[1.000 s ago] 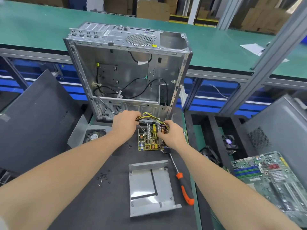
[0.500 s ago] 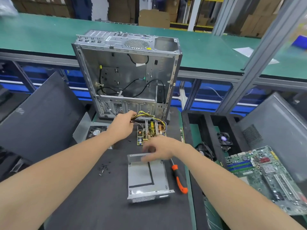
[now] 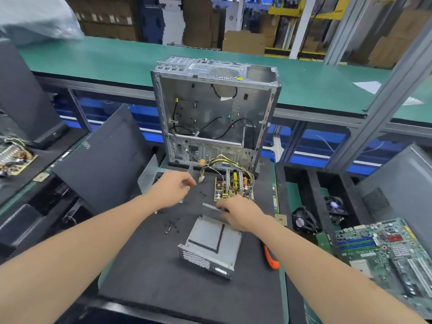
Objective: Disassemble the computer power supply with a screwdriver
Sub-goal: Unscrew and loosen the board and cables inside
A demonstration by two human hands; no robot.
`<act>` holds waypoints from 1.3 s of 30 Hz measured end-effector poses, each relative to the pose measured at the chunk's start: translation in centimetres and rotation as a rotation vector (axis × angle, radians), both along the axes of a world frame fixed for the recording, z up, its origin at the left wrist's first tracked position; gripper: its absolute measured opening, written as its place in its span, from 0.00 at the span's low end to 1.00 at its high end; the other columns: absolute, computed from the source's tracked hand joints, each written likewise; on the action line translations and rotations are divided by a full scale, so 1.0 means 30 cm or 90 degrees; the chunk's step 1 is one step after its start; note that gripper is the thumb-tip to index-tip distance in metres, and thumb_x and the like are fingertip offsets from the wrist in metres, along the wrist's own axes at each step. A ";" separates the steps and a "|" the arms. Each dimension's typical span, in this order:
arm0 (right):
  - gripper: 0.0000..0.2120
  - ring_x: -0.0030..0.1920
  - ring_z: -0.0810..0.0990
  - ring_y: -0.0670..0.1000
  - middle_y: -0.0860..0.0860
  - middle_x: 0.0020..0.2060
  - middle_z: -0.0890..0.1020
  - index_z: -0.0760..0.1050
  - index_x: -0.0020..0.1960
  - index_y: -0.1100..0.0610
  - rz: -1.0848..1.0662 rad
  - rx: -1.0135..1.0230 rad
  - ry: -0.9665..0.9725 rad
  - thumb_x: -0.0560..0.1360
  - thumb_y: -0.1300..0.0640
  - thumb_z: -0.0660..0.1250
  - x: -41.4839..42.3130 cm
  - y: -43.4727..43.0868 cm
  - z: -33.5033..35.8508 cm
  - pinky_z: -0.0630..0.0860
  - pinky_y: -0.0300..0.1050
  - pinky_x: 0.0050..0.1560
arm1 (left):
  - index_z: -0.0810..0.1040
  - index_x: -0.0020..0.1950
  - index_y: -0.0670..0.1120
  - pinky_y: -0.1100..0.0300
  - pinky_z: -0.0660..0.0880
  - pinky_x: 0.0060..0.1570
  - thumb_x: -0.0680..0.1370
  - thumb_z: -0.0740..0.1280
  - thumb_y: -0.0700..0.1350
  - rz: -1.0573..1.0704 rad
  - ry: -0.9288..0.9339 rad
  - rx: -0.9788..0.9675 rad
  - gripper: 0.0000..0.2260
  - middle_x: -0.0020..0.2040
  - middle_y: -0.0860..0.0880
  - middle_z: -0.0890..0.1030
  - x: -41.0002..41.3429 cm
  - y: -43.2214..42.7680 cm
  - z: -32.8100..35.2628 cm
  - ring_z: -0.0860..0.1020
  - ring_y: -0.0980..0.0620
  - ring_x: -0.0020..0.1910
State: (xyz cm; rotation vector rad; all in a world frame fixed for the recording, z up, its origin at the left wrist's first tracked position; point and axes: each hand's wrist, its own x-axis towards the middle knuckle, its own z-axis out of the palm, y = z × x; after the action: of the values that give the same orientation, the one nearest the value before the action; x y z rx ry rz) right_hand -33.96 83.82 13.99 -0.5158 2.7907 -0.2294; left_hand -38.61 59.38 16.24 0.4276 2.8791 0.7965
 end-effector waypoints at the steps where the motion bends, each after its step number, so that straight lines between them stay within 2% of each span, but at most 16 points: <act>1: 0.11 0.52 0.81 0.62 0.57 0.53 0.81 0.76 0.63 0.50 -0.003 -0.005 -0.008 0.83 0.55 0.63 -0.001 -0.002 0.001 0.81 0.56 0.49 | 0.84 0.59 0.51 0.65 0.72 0.52 0.82 0.67 0.40 -0.001 -0.006 -0.005 0.10 0.55 0.54 0.83 0.009 -0.010 -0.008 0.79 0.56 0.51; 5: 0.12 0.53 0.81 0.55 0.50 0.52 0.84 0.80 0.60 0.48 -0.062 -0.081 -0.045 0.81 0.44 0.65 -0.002 0.017 0.011 0.80 0.52 0.52 | 0.84 0.58 0.53 0.66 0.72 0.51 0.82 0.67 0.41 -0.019 -0.026 -0.006 0.10 0.53 0.56 0.83 0.041 0.006 -0.027 0.77 0.63 0.46; 7: 0.16 0.45 0.82 0.52 0.49 0.42 0.84 0.81 0.50 0.48 -0.171 -0.163 -0.033 0.81 0.38 0.62 0.003 0.052 0.016 0.80 0.48 0.46 | 0.84 0.57 0.54 0.71 0.71 0.47 0.82 0.68 0.42 -0.030 -0.020 0.025 0.10 0.51 0.58 0.83 0.059 0.043 -0.027 0.78 0.65 0.44; 9: 0.20 0.39 0.81 0.54 0.50 0.32 0.81 0.77 0.41 0.51 -0.314 -0.205 0.025 0.83 0.41 0.58 0.014 0.106 0.007 0.79 0.47 0.42 | 0.84 0.56 0.54 0.76 0.69 0.41 0.82 0.68 0.42 -0.050 -0.008 0.068 0.09 0.48 0.59 0.83 0.078 0.097 -0.021 0.78 0.67 0.42; 11: 0.16 0.41 0.80 0.58 0.53 0.36 0.81 0.77 0.43 0.55 -0.420 -0.148 0.048 0.83 0.47 0.59 0.034 0.172 -0.021 0.78 0.49 0.42 | 0.84 0.54 0.54 0.75 0.70 0.36 0.82 0.68 0.42 -0.075 -0.019 0.104 0.08 0.47 0.57 0.84 0.099 0.163 -0.015 0.79 0.63 0.40; 13: 0.10 0.48 0.80 0.59 0.54 0.46 0.82 0.78 0.50 0.56 -0.485 -0.061 -0.017 0.80 0.50 0.63 0.072 0.221 -0.050 0.75 0.46 0.43 | 0.84 0.52 0.53 0.72 0.71 0.32 0.81 0.67 0.41 -0.088 -0.059 0.144 0.08 0.46 0.53 0.84 0.124 0.229 -0.010 0.79 0.60 0.34; 15: 0.14 0.54 0.81 0.58 0.55 0.52 0.80 0.77 0.56 0.56 -0.515 -0.022 -0.104 0.77 0.48 0.67 0.119 0.242 -0.082 0.75 0.46 0.46 | 0.84 0.52 0.50 0.68 0.75 0.30 0.80 0.65 0.39 -0.107 -0.122 0.189 0.10 0.43 0.49 0.86 0.152 0.288 -0.010 0.82 0.57 0.31; 20: 0.16 0.53 0.81 0.60 0.58 0.51 0.82 0.77 0.55 0.59 -0.585 -0.074 -0.117 0.74 0.50 0.73 0.214 0.224 -0.138 0.79 0.48 0.51 | 0.83 0.53 0.44 0.57 0.84 0.34 0.81 0.63 0.37 -0.117 -0.321 0.255 0.09 0.43 0.43 0.87 0.226 0.397 -0.027 0.86 0.48 0.35; 23: 0.12 0.38 0.83 0.54 0.55 0.34 0.80 0.77 0.40 0.61 -0.650 -0.138 -0.101 0.72 0.52 0.72 0.242 0.219 -0.138 0.73 0.39 0.31 | 0.84 0.54 0.44 0.58 0.85 0.43 0.80 0.65 0.38 -0.099 -0.343 0.220 0.09 0.44 0.44 0.87 0.253 0.430 -0.055 0.88 0.48 0.42; 25: 0.17 0.19 0.74 0.46 0.48 0.19 0.72 0.69 0.29 0.57 -0.708 -0.238 -0.075 0.70 0.53 0.72 0.261 0.217 -0.119 0.63 0.34 0.18 | 0.84 0.55 0.46 0.55 0.85 0.50 0.80 0.66 0.42 -0.088 -0.330 0.195 0.08 0.44 0.46 0.88 0.269 0.446 -0.072 0.88 0.47 0.44; 26: 0.17 0.17 0.71 0.45 0.47 0.16 0.70 0.68 0.28 0.56 -0.726 -0.287 -0.068 0.69 0.53 0.72 0.270 0.215 -0.100 0.65 0.34 0.17 | 0.83 0.56 0.47 0.53 0.85 0.51 0.80 0.67 0.44 -0.080 -0.324 0.193 0.08 0.45 0.47 0.88 0.277 0.454 -0.077 0.88 0.47 0.45; 29: 0.08 0.25 0.81 0.52 0.53 0.26 0.80 0.74 0.35 0.57 -0.748 -0.507 -0.073 0.66 0.56 0.73 0.290 0.200 -0.024 0.83 0.52 0.29 | 0.82 0.58 0.49 0.51 0.85 0.52 0.81 0.69 0.50 -0.046 -0.327 0.229 0.08 0.48 0.51 0.86 0.304 0.478 -0.068 0.87 0.48 0.47; 31: 0.10 0.33 0.87 0.59 0.61 0.38 0.84 0.75 0.44 0.58 -0.747 -0.639 -0.081 0.67 0.60 0.74 0.292 0.182 0.024 0.84 0.61 0.34 | 0.83 0.57 0.51 0.53 0.84 0.54 0.80 0.70 0.51 -0.034 -0.301 0.246 0.08 0.50 0.52 0.86 0.323 0.481 -0.052 0.86 0.50 0.50; 35: 0.12 0.37 0.87 0.65 0.67 0.42 0.85 0.73 0.49 0.60 -0.682 -0.750 -0.117 0.70 0.62 0.75 0.281 0.091 0.092 0.84 0.60 0.36 | 0.84 0.59 0.52 0.70 0.73 0.42 0.79 0.72 0.48 0.023 -0.189 0.252 0.10 0.51 0.54 0.86 0.368 0.413 -0.009 0.83 0.55 0.52; 37: 0.11 0.39 0.87 0.64 0.67 0.42 0.85 0.72 0.48 0.61 -0.648 -0.779 -0.131 0.73 0.63 0.74 0.273 0.009 0.105 0.85 0.58 0.38 | 0.85 0.59 0.54 0.69 0.74 0.43 0.79 0.72 0.48 0.071 -0.128 0.261 0.10 0.52 0.55 0.86 0.403 0.334 0.009 0.82 0.56 0.50; 39: 0.10 0.41 0.88 0.64 0.69 0.44 0.85 0.71 0.51 0.61 -0.615 -0.820 -0.163 0.76 0.62 0.72 0.277 -0.110 0.107 0.85 0.58 0.40 | 0.86 0.59 0.53 0.62 0.77 0.52 0.79 0.71 0.47 0.113 -0.057 0.269 0.10 0.53 0.54 0.86 0.448 0.228 0.017 0.82 0.55 0.52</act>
State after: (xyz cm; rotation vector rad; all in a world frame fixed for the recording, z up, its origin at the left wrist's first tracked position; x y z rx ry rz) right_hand -25.66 80.52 17.22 0.6602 2.0390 -2.0893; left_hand -25.16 66.21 16.75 0.1690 2.6839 1.4233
